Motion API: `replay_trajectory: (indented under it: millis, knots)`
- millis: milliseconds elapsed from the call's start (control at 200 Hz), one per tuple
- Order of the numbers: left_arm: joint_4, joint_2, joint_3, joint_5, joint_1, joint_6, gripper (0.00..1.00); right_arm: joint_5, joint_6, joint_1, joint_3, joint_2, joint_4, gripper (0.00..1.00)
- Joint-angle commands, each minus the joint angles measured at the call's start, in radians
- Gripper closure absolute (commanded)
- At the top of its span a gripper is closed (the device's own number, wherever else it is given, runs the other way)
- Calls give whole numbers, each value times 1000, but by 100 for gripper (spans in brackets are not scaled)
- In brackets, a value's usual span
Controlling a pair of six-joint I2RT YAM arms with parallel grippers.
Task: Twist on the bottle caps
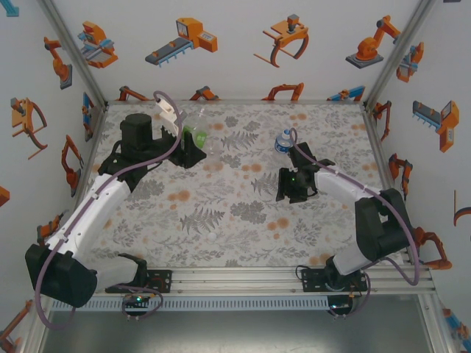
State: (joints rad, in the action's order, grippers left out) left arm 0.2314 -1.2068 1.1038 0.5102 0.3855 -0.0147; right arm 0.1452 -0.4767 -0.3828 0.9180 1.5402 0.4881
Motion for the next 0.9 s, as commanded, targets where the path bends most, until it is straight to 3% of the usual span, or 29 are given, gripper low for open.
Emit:
replay_trajectory:
  millis: [0,896]
  knots:
    - [-31,23,-2,37,-5,-10,100,10,12,4,4,19,-10,51]
    - [-35,17,-2,60,-10,-19,100,-3,16,3,4,47,4,52]
